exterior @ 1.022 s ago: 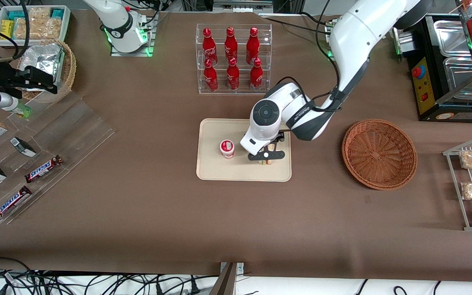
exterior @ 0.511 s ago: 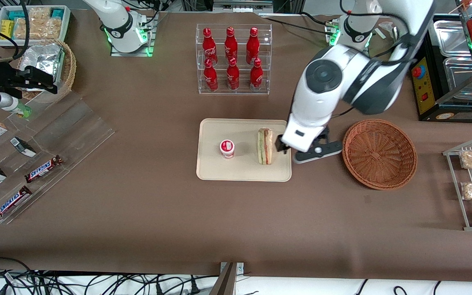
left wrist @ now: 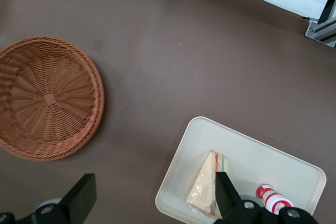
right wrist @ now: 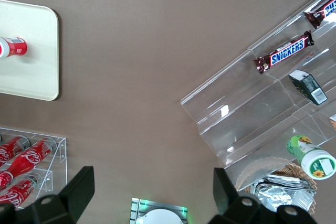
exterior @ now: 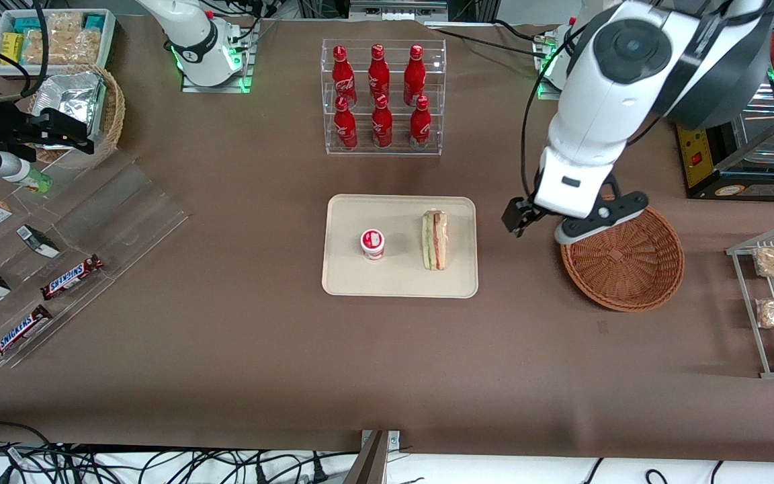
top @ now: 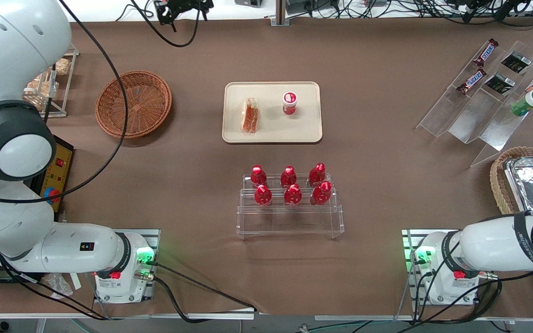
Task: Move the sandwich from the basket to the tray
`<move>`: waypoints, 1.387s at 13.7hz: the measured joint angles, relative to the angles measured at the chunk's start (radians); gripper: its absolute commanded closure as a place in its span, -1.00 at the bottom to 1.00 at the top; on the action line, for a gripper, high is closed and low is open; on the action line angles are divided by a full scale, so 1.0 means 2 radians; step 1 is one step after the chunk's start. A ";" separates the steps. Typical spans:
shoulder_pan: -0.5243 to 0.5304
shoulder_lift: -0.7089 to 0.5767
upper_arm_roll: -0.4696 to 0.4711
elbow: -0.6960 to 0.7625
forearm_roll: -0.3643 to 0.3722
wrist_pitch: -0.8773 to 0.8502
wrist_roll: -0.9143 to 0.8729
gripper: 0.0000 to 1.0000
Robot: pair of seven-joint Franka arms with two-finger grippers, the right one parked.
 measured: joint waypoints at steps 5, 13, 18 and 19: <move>0.045 -0.042 0.001 -0.001 -0.033 -0.036 0.031 -1.00; 0.069 -0.077 0.124 -0.003 -0.113 -0.070 0.280 -1.00; 0.069 -0.092 0.165 -0.003 -0.124 -0.095 0.440 -1.00; 0.069 -0.093 0.165 -0.004 -0.124 -0.096 0.462 -1.00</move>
